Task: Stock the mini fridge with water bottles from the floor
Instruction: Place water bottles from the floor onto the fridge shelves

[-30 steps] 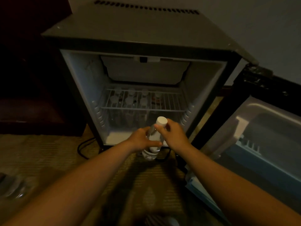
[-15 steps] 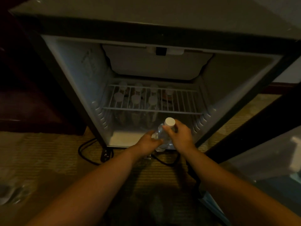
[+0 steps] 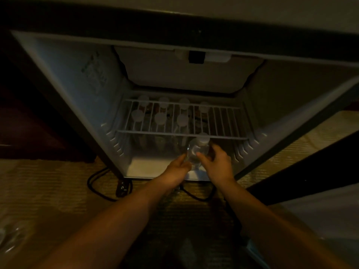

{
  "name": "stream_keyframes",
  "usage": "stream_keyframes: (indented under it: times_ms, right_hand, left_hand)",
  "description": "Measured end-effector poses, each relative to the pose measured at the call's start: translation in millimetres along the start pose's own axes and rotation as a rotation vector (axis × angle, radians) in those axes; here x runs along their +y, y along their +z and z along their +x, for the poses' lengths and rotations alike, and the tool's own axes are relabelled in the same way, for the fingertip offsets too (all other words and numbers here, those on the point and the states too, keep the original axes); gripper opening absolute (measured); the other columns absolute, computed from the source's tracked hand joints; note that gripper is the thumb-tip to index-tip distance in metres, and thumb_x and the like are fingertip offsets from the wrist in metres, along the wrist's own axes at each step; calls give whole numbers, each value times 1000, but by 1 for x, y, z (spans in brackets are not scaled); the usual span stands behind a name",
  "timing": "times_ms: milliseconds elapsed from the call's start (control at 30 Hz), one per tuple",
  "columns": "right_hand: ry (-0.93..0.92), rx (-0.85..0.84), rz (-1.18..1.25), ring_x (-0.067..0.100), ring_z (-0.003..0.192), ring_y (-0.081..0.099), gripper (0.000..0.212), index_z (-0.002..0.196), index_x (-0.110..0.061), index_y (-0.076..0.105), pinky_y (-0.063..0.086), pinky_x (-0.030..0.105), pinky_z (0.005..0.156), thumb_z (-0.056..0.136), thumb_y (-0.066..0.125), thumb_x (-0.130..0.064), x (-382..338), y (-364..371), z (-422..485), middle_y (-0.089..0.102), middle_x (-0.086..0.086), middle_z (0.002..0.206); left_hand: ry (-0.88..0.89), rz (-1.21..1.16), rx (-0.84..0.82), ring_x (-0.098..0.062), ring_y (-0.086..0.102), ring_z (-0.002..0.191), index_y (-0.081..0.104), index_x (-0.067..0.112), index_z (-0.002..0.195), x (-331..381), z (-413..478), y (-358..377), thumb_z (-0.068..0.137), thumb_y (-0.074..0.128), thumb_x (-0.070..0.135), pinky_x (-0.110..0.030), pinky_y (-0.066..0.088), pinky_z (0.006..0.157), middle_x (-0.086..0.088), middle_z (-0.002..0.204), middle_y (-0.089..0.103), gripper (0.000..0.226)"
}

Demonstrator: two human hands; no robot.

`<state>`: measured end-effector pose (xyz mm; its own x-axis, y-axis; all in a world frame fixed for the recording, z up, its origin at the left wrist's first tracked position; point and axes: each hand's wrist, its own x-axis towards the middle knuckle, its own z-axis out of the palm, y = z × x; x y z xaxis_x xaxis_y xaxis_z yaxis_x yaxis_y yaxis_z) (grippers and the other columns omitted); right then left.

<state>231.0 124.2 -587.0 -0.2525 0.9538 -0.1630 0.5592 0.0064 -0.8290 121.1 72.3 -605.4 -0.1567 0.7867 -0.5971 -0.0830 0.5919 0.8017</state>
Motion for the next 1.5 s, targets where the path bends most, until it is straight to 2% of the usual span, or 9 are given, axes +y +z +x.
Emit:
stream_keyframes:
  times_ms: [167, 300, 467, 733, 833, 1033, 1100, 1300, 1500]
  right_hand:
    - [23, 27, -52, 23, 108, 61, 34, 120, -11, 59, 44, 28, 91, 87, 62, -20, -1, 3, 11, 66, 9, 116]
    - [45, 8, -169, 32, 105, 62, 33, 115, -5, 62, 47, 37, 90, 89, 59, -25, -3, 3, 25, 67, 17, 111]
    - [110, -125, -304, 35, 110, 56, 37, 115, 1, 59, 42, 35, 91, 96, 46, -28, -10, -1, 40, 61, 22, 117]
    - [175, -306, -549, 27, 141, 24, 44, 143, -8, 27, 14, 29, 113, 102, 26, -23, -17, 1, 54, 23, 14, 154]
    - [155, -269, -483, 30, 130, 40, 40, 135, -3, 43, 27, 30, 105, 100, 35, -23, -16, -3, 49, 42, 19, 142]
    - [115, -174, -289, 34, 117, 54, 36, 122, 1, 56, 42, 34, 95, 91, 57, -17, -15, -5, 23, 59, 21, 125]
    - [108, -165, -262, 32, 117, 55, 39, 124, -3, 55, 43, 33, 95, 89, 59, -21, -17, -7, 14, 60, 18, 125]
    - [3, -180, -292, 29, 102, 61, 41, 124, -7, 51, 46, 33, 89, 88, 61, -23, -38, -15, -20, 66, 17, 102]
    - [-161, -270, -434, 26, 107, 60, 36, 117, -9, 60, 48, 37, 94, 88, 61, -29, -76, -14, -55, 66, 12, 112]
  left_hand:
    - [-64, -90, -29, -13, 45, 63, 49, 8, 130, -8, 16, -1, 97, 42, 17, -35, 39, 74, 2, 68, 52, 35]
    - [-65, -123, -12, -18, 46, 78, 45, 23, 134, -3, 25, 3, 95, 41, 6, -33, 38, 71, 5, 81, 55, 42]
    - [-60, -137, -15, -12, 41, 52, 46, 18, 129, 2, 36, 8, 93, 41, 1, -24, 31, 51, -1, 60, 44, 40]
    - [12, -81, -20, -3, 47, 54, 30, 19, 143, 10, 37, 6, 95, 39, 2, -14, 36, 47, 6, 71, 41, 51]
    - [36, -4, 14, -5, 53, 63, 38, 10, 138, 11, 26, 4, 95, 41, 4, -11, 40, 48, 4, 79, 50, 43]
    - [70, 172, 20, -22, 57, 109, 46, 7, 132, 7, 0, -8, 95, 46, 14, -31, 44, 94, -14, 129, 55, 38]
    - [80, 255, 0, -24, 51, 121, 44, 6, 134, 9, -11, -13, 95, 47, 16, -27, 39, 97, -14, 134, 52, 41]
    - [177, 516, -28, -21, 54, 112, 56, 2, 122, 27, -50, -34, 94, 49, 18, -23, 37, 89, -16, 125, 59, 33]
    - [242, 811, 25, -25, 56, 113, 58, 7, 120, 44, -98, -67, 94, 49, 26, -32, 42, 95, -13, 121, 61, 34]
